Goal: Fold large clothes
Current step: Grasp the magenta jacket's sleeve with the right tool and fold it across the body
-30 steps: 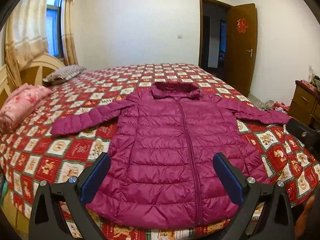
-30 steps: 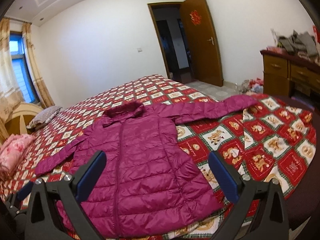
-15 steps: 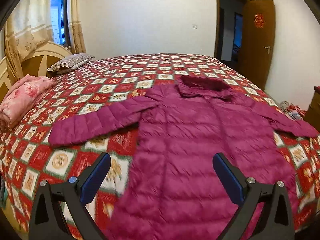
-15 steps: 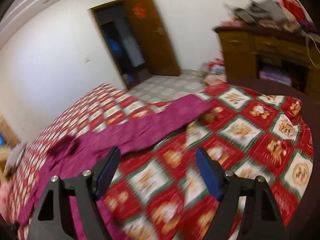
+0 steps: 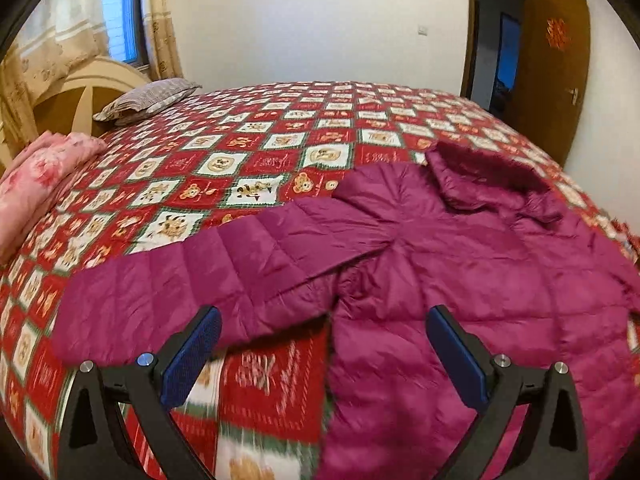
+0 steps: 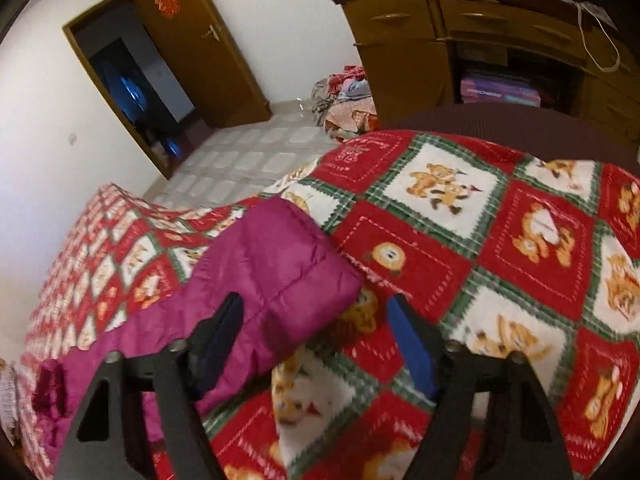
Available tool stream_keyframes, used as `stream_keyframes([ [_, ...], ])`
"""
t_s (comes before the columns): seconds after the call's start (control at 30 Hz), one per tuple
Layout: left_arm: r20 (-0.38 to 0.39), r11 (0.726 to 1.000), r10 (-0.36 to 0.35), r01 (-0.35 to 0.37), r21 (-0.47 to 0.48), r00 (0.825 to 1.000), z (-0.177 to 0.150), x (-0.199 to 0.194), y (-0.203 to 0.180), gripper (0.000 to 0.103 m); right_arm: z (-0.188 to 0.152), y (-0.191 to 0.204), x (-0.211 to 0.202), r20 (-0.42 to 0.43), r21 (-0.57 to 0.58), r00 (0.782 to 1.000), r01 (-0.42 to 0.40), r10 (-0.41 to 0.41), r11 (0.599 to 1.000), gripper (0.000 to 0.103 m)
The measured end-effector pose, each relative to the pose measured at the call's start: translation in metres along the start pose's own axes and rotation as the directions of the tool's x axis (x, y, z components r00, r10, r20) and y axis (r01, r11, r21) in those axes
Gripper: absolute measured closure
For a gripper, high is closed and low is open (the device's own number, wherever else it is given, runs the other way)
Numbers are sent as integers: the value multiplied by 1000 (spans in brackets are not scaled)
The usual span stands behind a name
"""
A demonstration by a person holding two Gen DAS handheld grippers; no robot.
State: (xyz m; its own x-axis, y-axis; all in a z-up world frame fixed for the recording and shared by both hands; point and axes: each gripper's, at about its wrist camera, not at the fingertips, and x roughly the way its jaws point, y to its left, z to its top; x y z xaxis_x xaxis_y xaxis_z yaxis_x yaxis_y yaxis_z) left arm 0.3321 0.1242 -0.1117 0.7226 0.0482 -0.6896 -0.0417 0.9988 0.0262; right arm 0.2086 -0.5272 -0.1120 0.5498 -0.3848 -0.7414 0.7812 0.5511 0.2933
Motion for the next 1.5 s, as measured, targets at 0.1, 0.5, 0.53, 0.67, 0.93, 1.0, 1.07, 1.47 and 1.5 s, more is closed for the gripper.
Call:
stream_keyframes([
  [0.1,5,999,3,-3,34,1000,-6,18,0,1,-1,12,12,-21,-75,1000,19,-20,997,63],
  [0.5,-25,996,-62,60,-71,998,-38,40,6,1,2,61,-34,119,-288,992,-3,38,958,93],
  [0.53,-32,993,-74,71,-91,997,-39,41,8,1,-1,77,-52,148,-339,987,-15,69,941,93],
  [0.67,-33,983,-106,100,-151,994,-45,42,17,1,-23,139,-103,148,-491,963,-126,225,862,93],
  [0.93,-10,978,-124,121,-169,992,-48,38,18,1,-138,265,-129,-77,-689,904,-353,420,633,93],
  [1.0,-4,974,-138,135,-182,990,-49,38,22,1,-175,293,-127,-137,-716,888,-395,439,575,93],
  [1.07,-2,971,-147,144,-190,989,-49,39,24,1,-206,310,-126,-200,-726,871,-439,448,529,93],
  [1.47,15,959,-184,183,-215,983,-51,40,29,1,-326,389,-95,-445,-713,796,-592,410,376,93],
  [1.5,14,960,-182,181,-214,983,-51,41,29,1,-329,391,-91,-462,-699,786,-608,411,377,92],
])
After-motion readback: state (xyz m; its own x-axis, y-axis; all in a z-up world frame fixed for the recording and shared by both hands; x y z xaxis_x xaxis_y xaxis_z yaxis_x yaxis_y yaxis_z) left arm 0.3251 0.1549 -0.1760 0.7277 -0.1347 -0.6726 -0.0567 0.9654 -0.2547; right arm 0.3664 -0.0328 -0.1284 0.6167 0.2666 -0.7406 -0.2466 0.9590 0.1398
